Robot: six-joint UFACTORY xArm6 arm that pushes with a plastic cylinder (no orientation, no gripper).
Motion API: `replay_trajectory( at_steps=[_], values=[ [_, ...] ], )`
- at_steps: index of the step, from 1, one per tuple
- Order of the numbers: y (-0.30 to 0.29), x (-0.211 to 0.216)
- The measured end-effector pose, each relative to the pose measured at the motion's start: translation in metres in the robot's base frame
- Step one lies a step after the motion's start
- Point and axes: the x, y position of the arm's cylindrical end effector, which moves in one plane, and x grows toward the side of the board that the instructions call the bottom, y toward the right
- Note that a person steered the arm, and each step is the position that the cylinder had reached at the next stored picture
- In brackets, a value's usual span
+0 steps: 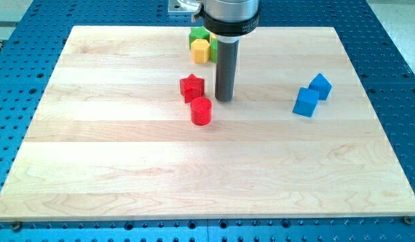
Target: Push the hexagon to the bottom right side of the board
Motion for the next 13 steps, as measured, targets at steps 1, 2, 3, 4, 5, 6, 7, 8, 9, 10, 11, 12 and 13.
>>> replay_trajectory(
  at_steps=[1, 2, 3, 4, 5, 6, 7, 8, 9, 10, 11, 12, 13],
  values=[
    [-0.004, 0.000],
    [-0.003, -0.009],
    [0.011, -0.042],
    [0.036, -0.058],
    [0.041, -0.068],
    [0.061, -0.106],
    [0.081, -0.146],
    [0.072, -0.182],
    [0.044, -0.190],
    [0.019, -0.166],
    [0.002, -0.148],
    [-0.014, -0.145],
    [-0.079, -0.106]
  ],
)
